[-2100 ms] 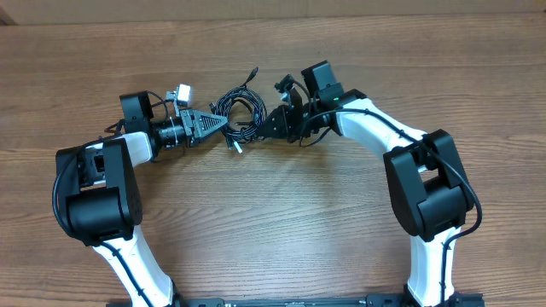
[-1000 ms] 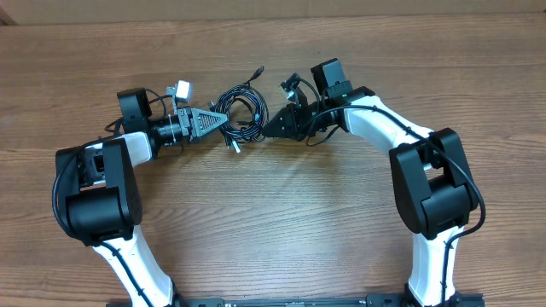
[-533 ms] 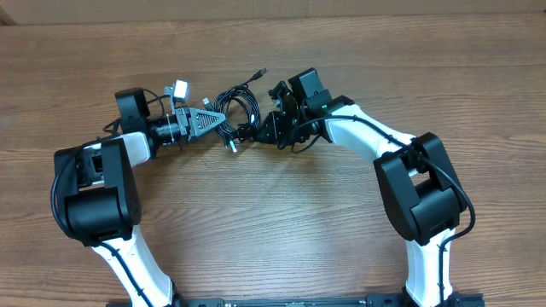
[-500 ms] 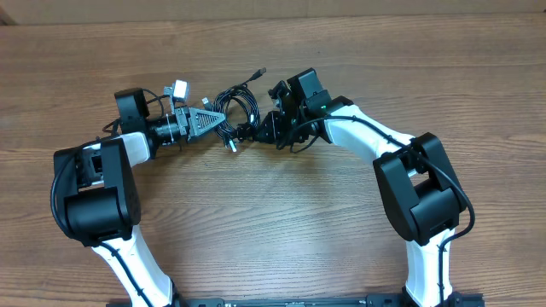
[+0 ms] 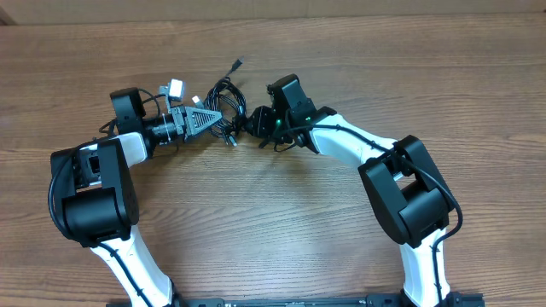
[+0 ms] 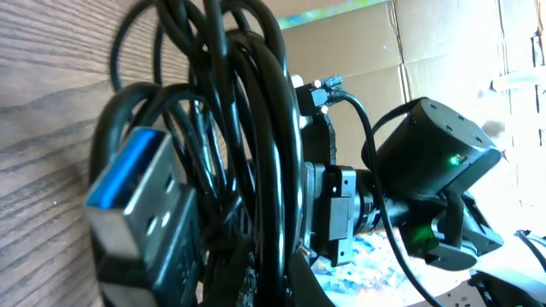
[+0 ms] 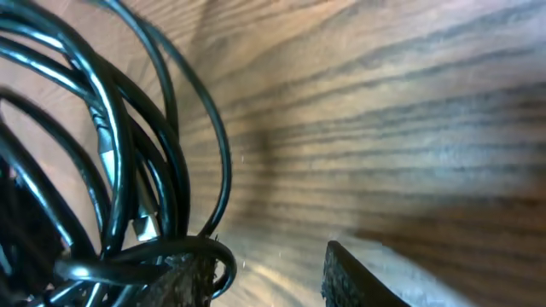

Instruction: Untangle cables

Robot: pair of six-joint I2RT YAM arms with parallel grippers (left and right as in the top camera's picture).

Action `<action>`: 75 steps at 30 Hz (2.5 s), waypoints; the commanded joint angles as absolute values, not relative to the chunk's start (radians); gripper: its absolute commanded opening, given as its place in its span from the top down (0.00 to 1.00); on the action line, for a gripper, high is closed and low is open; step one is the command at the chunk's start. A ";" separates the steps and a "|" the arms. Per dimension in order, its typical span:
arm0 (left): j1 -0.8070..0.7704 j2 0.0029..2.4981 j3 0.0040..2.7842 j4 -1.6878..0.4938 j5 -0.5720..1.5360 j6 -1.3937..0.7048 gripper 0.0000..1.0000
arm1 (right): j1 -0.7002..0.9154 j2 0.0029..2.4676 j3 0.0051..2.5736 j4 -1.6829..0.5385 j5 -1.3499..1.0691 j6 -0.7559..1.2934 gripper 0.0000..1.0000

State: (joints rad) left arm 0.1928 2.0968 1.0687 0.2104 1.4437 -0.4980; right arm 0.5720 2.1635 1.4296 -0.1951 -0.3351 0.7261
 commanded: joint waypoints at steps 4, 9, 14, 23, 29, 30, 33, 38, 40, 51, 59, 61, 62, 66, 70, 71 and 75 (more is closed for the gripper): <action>0.163 2.101 1.063 0.199 1.515 -0.513 0.96 | 0.655 2.157 1.444 -0.143 -0.210 0.754 0.52; 0.158 2.101 1.063 0.220 1.532 -0.513 0.96 | 0.709 2.157 1.444 -0.143 -0.093 0.614 0.51; 0.129 2.101 1.064 0.308 1.580 -0.537 0.96 | 0.717 2.157 1.444 -0.144 -0.036 0.594 0.53; 0.111 2.101 1.064 0.343 1.580 -0.539 0.96 | 0.690 2.157 1.444 -0.265 0.110 0.593 0.68; 0.114 2.101 1.064 0.342 1.580 -0.539 0.96 | 0.654 2.157 1.444 -0.384 0.248 0.593 0.74; 0.114 2.101 1.064 0.342 1.580 -0.539 0.96 | 0.641 2.157 1.444 -0.397 0.248 0.594 0.74; 0.117 2.101 1.064 0.342 1.580 -0.539 0.96 | 0.582 2.157 1.444 -0.458 0.250 0.595 0.74; 0.143 2.101 1.064 0.341 1.580 -0.539 0.96 | 0.503 2.157 1.444 -0.514 0.212 0.643 0.77; 0.153 2.101 1.064 0.336 1.579 -0.539 0.96 | 0.488 2.157 1.444 -0.529 0.212 0.658 0.78; 0.287 2.101 1.055 -0.160 1.125 -0.494 0.96 | 0.466 2.157 1.447 -0.549 0.236 0.723 0.82; 0.343 2.101 1.055 -0.206 1.084 -0.494 0.96 | 0.450 2.157 1.447 -0.561 0.235 0.779 0.82; 0.343 2.101 1.055 -0.210 1.072 -0.495 0.96 | 0.448 2.157 1.447 -0.564 0.235 0.786 0.82; 0.342 2.101 1.055 -0.209 1.069 -0.495 0.96 | 0.447 2.157 1.447 -0.564 0.234 0.788 0.82; 0.326 2.101 1.055 -0.207 1.067 -0.495 0.95 | 0.450 2.157 1.447 -0.529 0.136 0.692 0.78; 0.305 2.101 1.055 -0.176 1.094 -0.494 0.93 | 0.461 2.157 1.447 -0.486 -0.033 0.517 0.73; 0.300 2.101 1.056 -0.168 1.102 -0.494 0.92 | 0.461 2.157 1.447 -0.483 -0.059 0.487 0.71; 0.286 2.101 1.055 -0.131 1.143 -0.493 0.88 | 0.466 2.157 1.447 -0.472 -0.110 0.381 0.70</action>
State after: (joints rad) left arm 0.2646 2.1143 1.0492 -0.1566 1.1431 -0.5133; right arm 0.4995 2.1460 1.4624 -0.4782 -0.1078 0.5186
